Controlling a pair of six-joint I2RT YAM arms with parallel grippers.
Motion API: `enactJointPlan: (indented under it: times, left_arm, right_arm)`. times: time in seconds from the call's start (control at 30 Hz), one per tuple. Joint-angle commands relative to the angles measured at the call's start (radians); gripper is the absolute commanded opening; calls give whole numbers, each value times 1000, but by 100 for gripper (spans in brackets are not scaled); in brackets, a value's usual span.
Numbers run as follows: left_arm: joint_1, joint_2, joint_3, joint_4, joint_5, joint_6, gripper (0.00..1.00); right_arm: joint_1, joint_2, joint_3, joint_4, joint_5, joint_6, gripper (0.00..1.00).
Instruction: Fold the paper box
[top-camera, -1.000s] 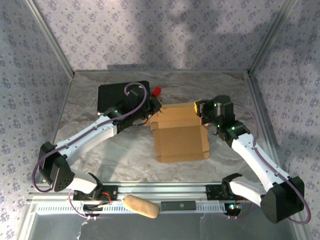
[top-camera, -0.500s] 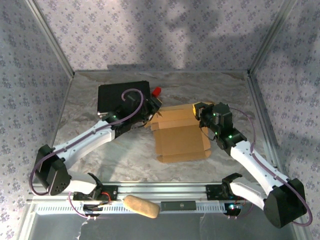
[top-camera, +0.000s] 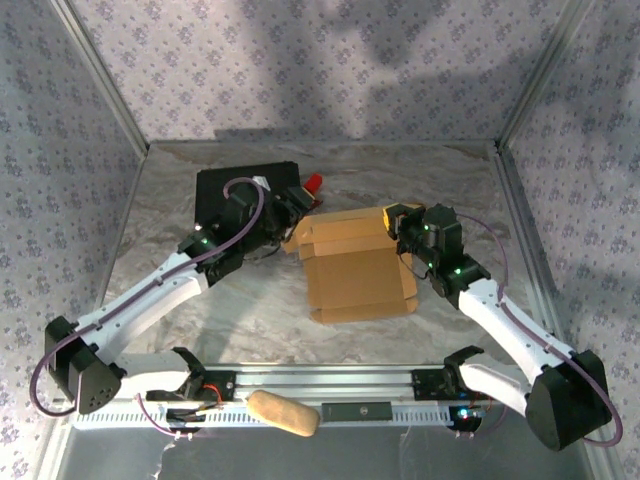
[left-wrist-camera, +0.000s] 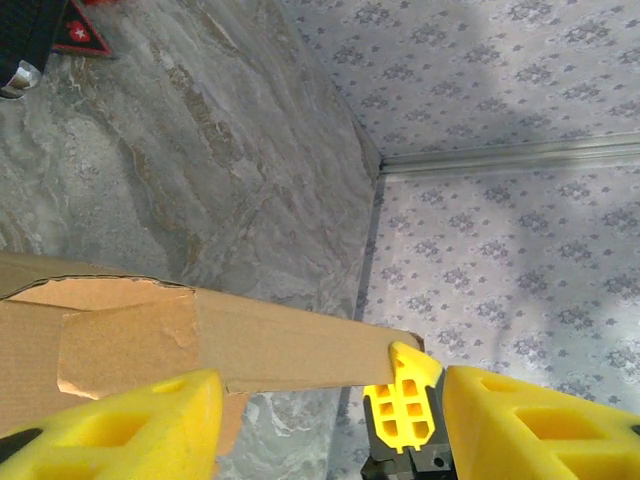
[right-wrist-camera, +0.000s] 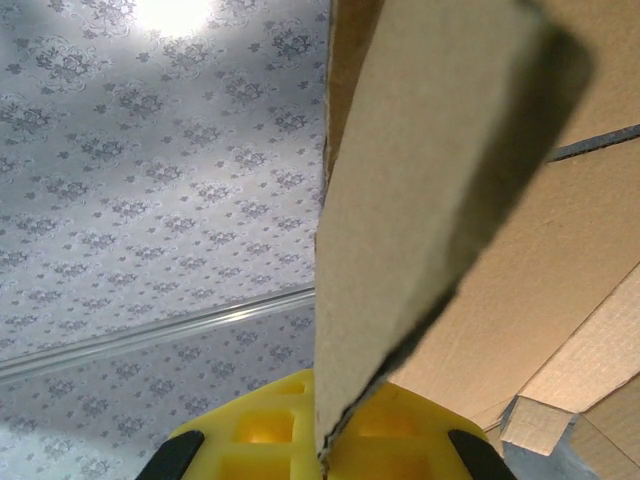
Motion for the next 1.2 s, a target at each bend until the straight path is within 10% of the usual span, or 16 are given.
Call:
enactJointPlan:
  times: [0.0,0.7,1.17]
  left_arm:
    - [0,8,-18,-20,8,-21,60]
    - [-14,131,-23,84,49,-52,59]
    - [-12,116,-71,174,0,-116,13]
  right_arm:
    - [0,3,26,20,-9,-15,0]
    - [7,22,30,44,-23,0,0]
    - [35,19,-5,94,-32,1,2]
